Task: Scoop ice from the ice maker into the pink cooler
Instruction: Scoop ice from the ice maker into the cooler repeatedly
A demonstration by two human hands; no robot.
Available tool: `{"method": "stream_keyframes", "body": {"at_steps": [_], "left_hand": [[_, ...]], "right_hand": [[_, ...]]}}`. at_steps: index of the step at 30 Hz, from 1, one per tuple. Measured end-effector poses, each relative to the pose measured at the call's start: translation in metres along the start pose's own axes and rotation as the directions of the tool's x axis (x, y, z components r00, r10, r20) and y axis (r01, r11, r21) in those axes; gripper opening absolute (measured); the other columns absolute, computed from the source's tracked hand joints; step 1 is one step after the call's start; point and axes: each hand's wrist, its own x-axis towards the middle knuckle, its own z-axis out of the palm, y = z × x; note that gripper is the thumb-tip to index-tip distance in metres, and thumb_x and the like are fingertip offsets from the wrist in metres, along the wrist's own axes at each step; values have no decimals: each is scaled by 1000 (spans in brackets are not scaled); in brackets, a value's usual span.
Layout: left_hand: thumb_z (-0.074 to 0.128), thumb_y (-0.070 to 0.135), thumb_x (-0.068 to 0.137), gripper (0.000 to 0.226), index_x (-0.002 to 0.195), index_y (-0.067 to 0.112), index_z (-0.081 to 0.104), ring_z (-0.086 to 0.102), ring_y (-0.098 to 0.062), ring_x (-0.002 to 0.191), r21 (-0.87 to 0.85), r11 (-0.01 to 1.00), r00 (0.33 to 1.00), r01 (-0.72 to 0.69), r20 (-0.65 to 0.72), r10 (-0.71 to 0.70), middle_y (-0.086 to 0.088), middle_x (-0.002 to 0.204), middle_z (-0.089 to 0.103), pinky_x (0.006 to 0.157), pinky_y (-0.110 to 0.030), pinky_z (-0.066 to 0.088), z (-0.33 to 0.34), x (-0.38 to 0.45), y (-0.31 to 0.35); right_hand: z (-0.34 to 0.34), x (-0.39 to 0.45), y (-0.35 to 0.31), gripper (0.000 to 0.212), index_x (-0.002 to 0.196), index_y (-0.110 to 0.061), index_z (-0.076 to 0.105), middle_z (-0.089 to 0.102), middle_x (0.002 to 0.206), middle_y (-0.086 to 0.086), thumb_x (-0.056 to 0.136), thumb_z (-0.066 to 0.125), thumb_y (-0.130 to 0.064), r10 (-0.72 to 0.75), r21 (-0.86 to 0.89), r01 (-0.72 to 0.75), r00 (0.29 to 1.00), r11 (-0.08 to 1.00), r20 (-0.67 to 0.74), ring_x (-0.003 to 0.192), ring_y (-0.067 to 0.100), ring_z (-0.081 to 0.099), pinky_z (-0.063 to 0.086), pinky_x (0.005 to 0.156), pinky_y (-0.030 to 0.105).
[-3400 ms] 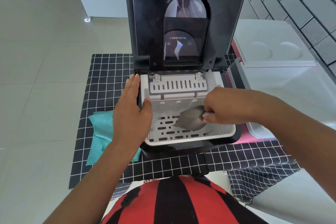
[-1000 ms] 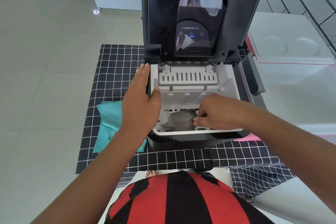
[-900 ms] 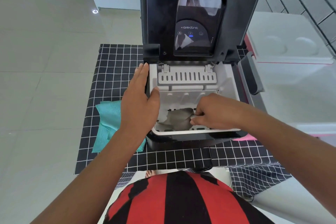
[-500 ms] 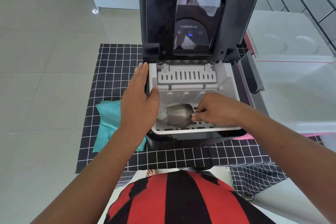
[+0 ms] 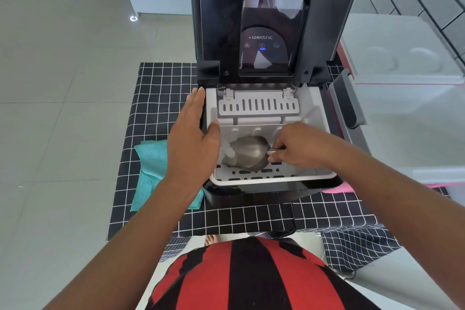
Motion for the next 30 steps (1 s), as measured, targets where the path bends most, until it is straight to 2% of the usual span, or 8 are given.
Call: {"method": "stream_keyframes", "body": {"at_steps": [5, 12, 15, 23, 25, 26, 28, 30], "left_hand": [[52, 27, 90, 63, 149, 35, 30, 31, -4, 141, -12, 1000, 1000, 2, 6, -2, 16, 154, 34, 115, -42, 32, 0, 0, 0], [51, 28, 88, 63, 148, 35, 31, 34, -4, 140, -2, 1000, 1000, -5, -6, 5, 17, 152, 37, 113, -42, 34, 1, 2, -1], [51, 26, 89, 62, 148, 34, 32, 36, -6, 139, 10, 1000, 1000, -7, -1, 8, 15, 152, 39, 112, -43, 36, 1, 2, -1], [51, 23, 92, 60, 149, 30, 33, 33, -5, 140, 48, 998, 999, -32, -2, 32, 14, 152, 37, 115, -40, 33, -1, 1, 2], [47, 25, 93, 57, 149, 29, 34, 30, -4, 141, 86, 994, 998, -62, -16, 63, 13, 154, 35, 117, -30, 28, -1, 0, 2], [44, 26, 94, 55, 148, 28, 35, 29, -3, 141, 121, 989, 996, -86, -28, 90, 13, 154, 34, 115, -19, 23, -1, -1, 3], [37, 23, 94, 51, 145, 30, 40, 28, -1, 140, 189, 973, 988, -135, -50, 147, 13, 155, 33, 101, 2, 13, -1, -1, 3], [34, 18, 95, 50, 143, 32, 43, 28, -1, 140, 198, 967, 983, -161, -57, 176, 14, 154, 35, 95, 7, 12, -1, -2, 4]], "right_hand": [[8, 3, -7, 29, 94, -10, 70, 66, 79, 5, 91, 61, -37, -73, -127, 60, 992, 990, -101, 73, 22, 62, 51, 68, 32], [15, 8, 3, 18, 104, -20, 66, 65, 87, 1, 90, 63, -30, -144, -63, 136, 980, 989, -140, 83, 21, 59, 51, 75, 35], [13, 10, 3, 19, 95, -18, 68, 67, 89, -1, 84, 63, -32, -103, -72, 94, 986, 993, -130, 83, 20, 60, 54, 76, 38], [6, -7, 5, 12, 71, -23, 68, 60, 64, -5, 69, 61, -31, -154, -139, 113, 929, 984, -335, 69, 19, 58, 51, 59, 29], [-5, -15, 11, 19, 77, -26, 76, 66, 65, -6, 67, 62, -35, -138, -67, 122, 912, 990, -386, 66, 16, 60, 54, 61, 29], [-9, -18, 14, 20, 78, -26, 77, 68, 65, -6, 66, 64, -36, -127, -18, 131, 907, 991, -400, 65, 14, 60, 54, 62, 29], [-14, -24, 18, 20, 79, -25, 79, 69, 64, -8, 66, 66, -34, -120, 68, 161, 905, 985, -408, 63, 11, 60, 54, 63, 28], [-14, -26, 19, 18, 77, -25, 79, 68, 61, -10, 65, 67, -32, -115, 114, 178, 900, 977, -421, 60, 9, 58, 49, 58, 25]]}}
